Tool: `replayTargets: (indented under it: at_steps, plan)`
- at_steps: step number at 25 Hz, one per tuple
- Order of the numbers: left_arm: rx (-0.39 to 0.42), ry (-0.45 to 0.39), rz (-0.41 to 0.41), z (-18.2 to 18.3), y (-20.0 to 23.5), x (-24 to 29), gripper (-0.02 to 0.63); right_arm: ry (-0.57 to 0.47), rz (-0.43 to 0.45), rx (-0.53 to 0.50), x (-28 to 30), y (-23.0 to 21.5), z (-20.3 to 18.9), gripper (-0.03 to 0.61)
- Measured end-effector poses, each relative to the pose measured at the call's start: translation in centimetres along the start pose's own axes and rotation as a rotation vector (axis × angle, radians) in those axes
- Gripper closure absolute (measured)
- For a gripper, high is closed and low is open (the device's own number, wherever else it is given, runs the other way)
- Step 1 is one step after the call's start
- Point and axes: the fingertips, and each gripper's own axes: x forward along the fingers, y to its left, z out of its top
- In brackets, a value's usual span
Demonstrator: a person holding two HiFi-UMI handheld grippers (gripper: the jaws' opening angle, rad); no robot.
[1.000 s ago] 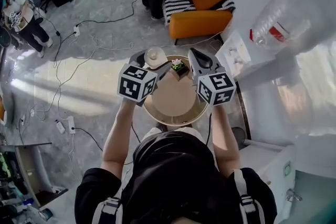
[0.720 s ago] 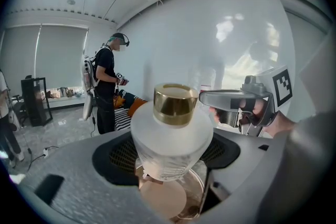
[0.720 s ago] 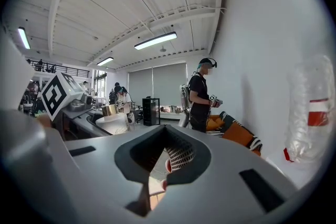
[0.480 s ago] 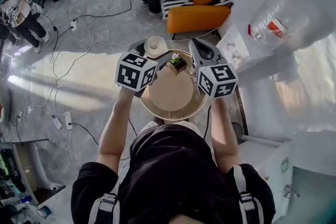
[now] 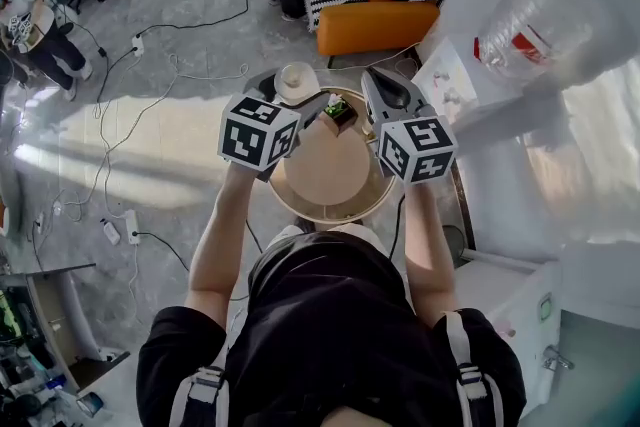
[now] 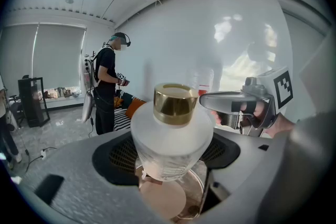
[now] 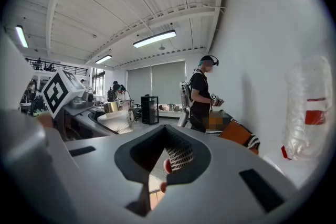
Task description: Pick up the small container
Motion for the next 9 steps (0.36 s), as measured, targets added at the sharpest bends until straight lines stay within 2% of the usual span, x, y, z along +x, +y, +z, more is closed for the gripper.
replayTargets:
  at_steps: [9]
  plan:
    - [0.001,0.0,-0.009,-0.18,0.27,0.81,0.262,0.008,-0.013,-0.012,0.34,-0.55,-0.36,0.575]
